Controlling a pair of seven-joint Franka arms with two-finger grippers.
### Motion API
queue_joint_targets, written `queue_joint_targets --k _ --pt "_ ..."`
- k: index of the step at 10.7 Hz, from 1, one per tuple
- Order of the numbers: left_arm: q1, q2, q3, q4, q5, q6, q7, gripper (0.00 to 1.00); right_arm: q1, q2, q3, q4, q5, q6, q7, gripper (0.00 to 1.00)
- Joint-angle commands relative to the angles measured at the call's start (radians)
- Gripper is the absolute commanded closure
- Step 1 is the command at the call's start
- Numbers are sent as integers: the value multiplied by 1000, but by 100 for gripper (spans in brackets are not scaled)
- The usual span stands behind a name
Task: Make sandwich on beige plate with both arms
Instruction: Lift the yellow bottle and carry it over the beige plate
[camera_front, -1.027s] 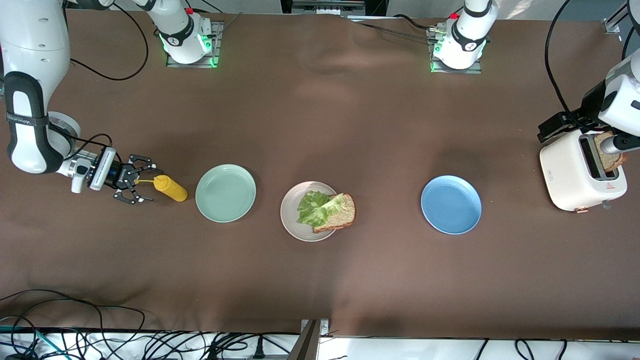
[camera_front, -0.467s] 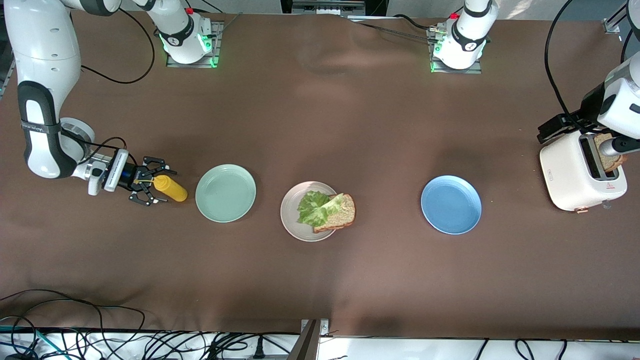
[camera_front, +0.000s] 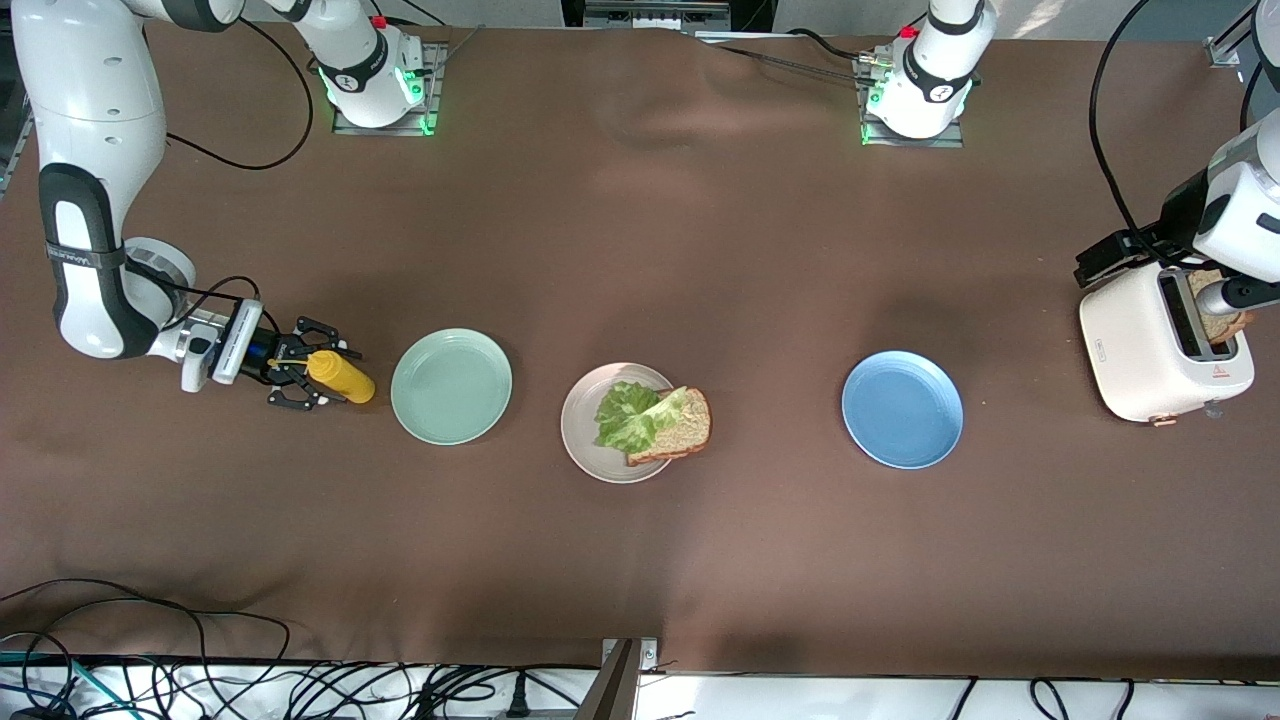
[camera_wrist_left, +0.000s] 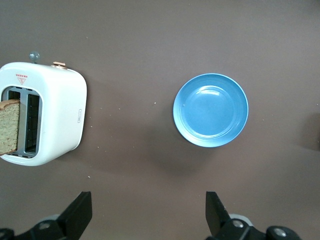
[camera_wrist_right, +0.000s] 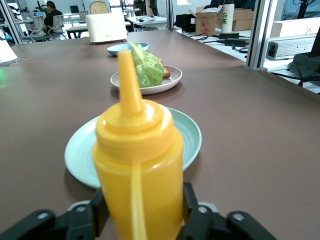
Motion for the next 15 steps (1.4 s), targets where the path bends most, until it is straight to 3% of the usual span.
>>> queue_joint_targets --k 1,3,5,10,15 --pt "5 11 -5 -7 15 5 -11 0 -6 3 9 4 16 24 5 100" --pt "4 15 -5 -1 18 5 -8 0 11 -6 12 27 7 56 104 100" --pt "4 17 -7 -8 20 3 -8 0 34 -32 34 82 -62 122 229 100" --pt "10 19 -7 -10 55 -6 -1 0 115 -49 94 303 -442 197 748 100" --pt "8 52 -5 -14 57 -14 -10 0 277 -31 123 498 -808 246 1236 100"
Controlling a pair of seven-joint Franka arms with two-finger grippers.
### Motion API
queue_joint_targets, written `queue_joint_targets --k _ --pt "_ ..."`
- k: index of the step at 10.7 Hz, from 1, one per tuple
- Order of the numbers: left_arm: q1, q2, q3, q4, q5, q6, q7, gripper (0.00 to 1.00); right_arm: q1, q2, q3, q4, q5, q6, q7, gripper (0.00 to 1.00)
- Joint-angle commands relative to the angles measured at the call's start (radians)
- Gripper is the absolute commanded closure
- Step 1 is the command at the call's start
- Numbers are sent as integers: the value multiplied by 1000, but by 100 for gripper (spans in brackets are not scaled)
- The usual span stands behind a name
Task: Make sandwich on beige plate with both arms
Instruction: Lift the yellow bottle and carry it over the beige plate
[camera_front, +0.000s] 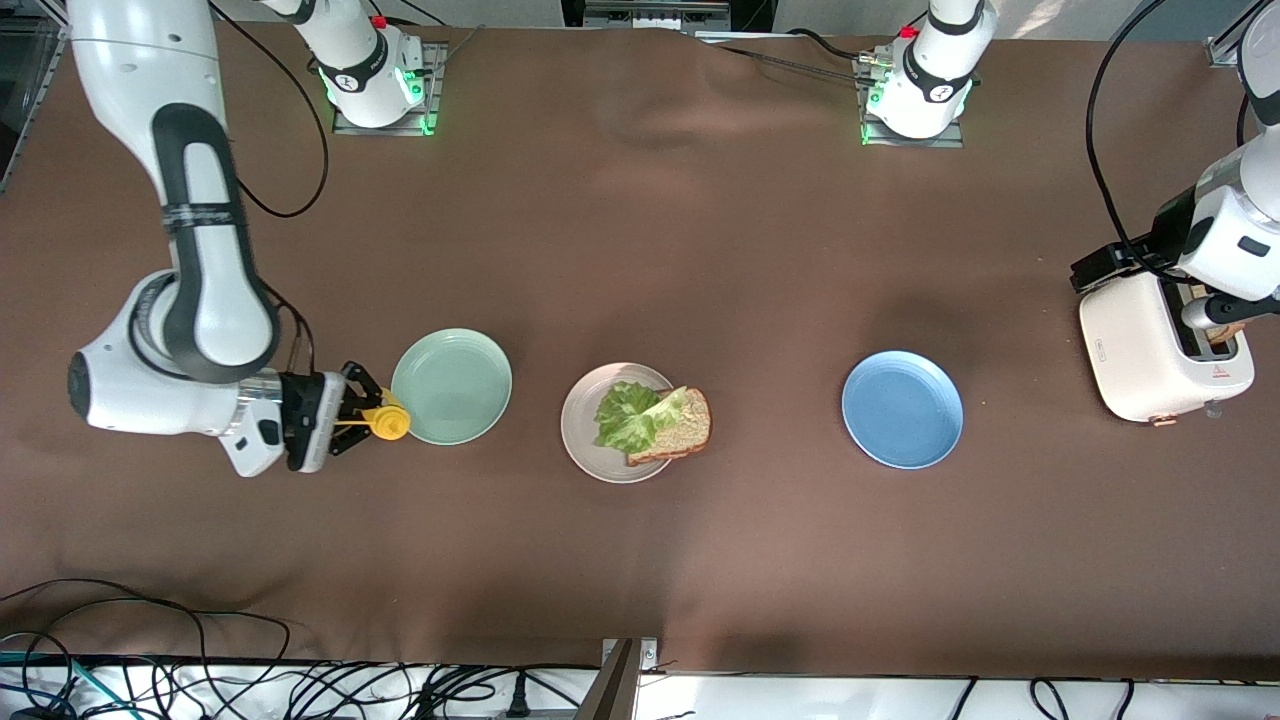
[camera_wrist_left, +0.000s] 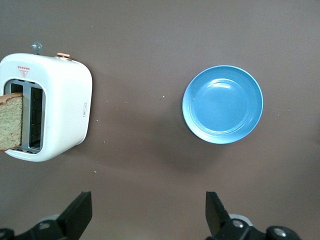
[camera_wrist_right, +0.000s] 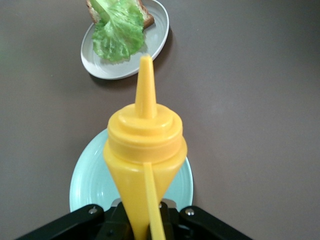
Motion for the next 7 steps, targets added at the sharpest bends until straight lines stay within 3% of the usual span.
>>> queue_joint_targets --k 1,7 --pt "1 28 -3 0 35 -1 -10 0 75 18 3 74 -145 30 180 100" --pt "19 27 0 -7 72 -6 12 0 248 61 -2 200 -442 25 446 100"
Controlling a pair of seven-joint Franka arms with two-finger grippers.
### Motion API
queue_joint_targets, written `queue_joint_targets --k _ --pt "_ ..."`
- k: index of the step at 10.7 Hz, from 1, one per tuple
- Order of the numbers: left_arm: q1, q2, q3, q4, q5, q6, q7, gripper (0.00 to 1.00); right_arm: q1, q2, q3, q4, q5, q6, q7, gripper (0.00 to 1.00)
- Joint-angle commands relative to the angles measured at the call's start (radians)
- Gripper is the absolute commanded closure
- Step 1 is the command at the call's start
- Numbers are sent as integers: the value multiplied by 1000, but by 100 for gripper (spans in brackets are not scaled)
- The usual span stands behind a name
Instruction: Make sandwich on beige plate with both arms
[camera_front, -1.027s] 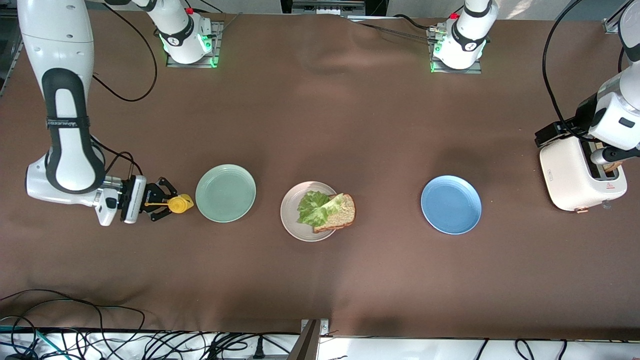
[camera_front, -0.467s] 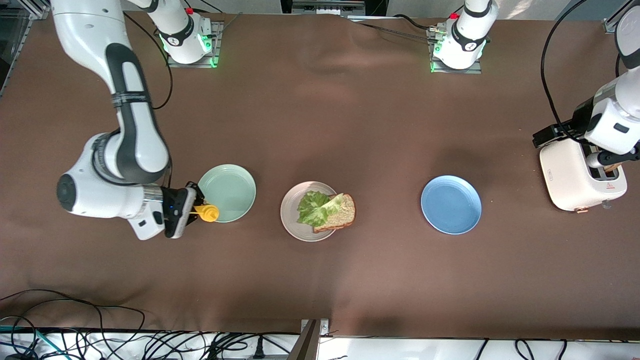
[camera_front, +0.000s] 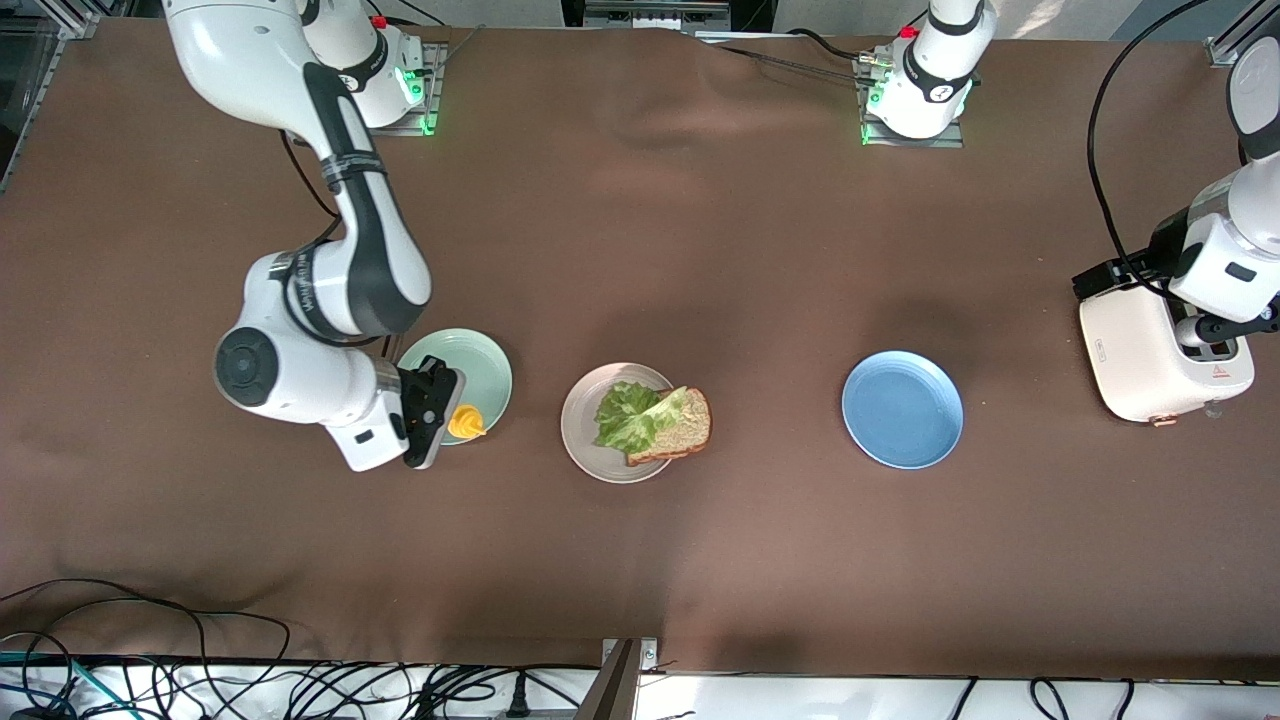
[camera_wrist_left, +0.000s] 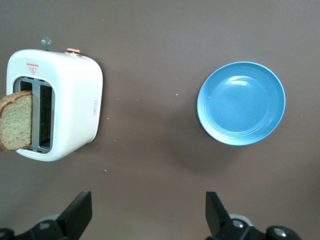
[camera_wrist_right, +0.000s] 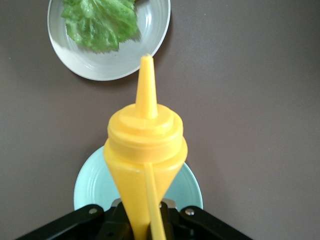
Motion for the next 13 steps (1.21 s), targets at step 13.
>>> queue_joint_targets --k 13 --pt "17 9 -4 -8 33 -10 12 0 415 239 -10 265 -1099 -97 212 100"
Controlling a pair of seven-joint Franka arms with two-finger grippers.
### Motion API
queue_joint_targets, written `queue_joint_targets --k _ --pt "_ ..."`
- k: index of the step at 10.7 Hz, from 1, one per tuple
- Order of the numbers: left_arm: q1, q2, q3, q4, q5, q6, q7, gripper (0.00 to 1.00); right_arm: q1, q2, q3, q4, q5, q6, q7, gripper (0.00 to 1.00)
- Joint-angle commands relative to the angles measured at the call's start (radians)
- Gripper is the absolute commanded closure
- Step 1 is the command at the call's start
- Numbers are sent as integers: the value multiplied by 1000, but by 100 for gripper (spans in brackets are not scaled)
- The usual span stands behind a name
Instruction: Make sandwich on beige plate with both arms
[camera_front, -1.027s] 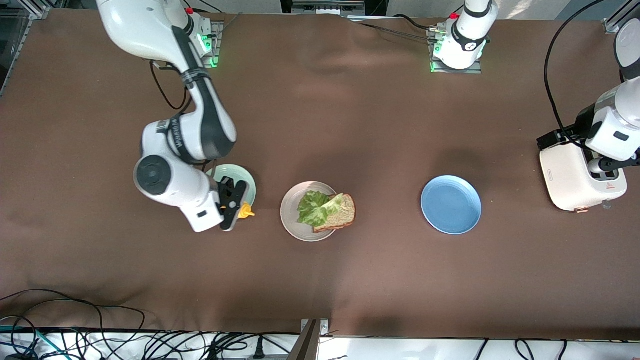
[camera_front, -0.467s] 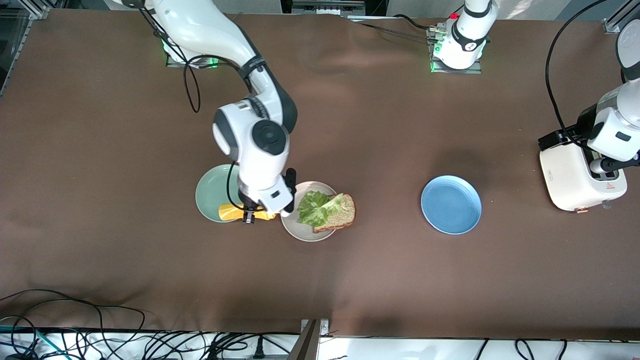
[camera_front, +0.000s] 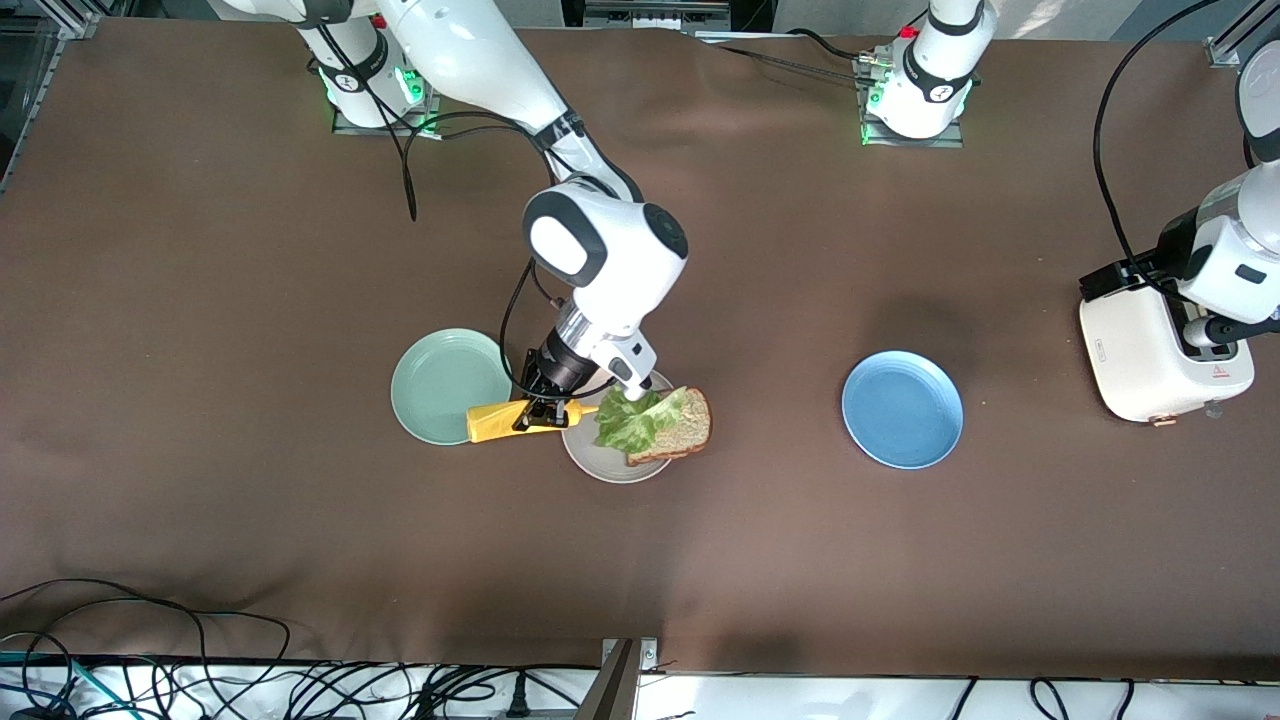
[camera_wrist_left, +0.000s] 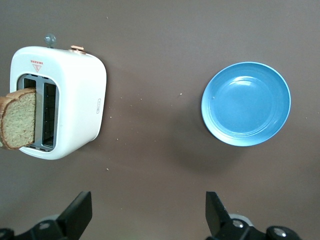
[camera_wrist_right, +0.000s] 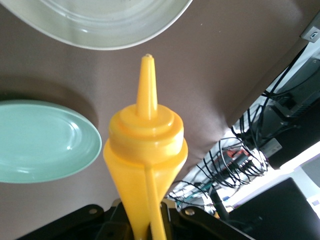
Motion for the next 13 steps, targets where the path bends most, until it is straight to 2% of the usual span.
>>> queue_joint_targets --k 1,4,5,7,9,12,13 --pt "0 5 -3 -7 33 -7 12 0 30 30 9 28 -85 -43 2 100" --pt "0 5 -6 -6 31 1 1 0 20 13 43 -36 -71 -40 45 100" --pt "0 5 -6 -6 27 1 1 0 -3 -10 52 -48 -26 -32 65 100" --pt "2 1 -6 -6 27 1 1 0 -34 -62 56 -79 123 -26 60 100" --pt "0 2 -6 -6 21 -13 -23 0 -89 -139 56 -166 247 5 56 100" --pt "0 -4 -6 17 25 -28 -47 3 -190 -234 57 -258 525 28 16 100" --pt "9 -5 0 20 28 -49 -27 0 -231 -267 60 -284 585 31 -21 100"
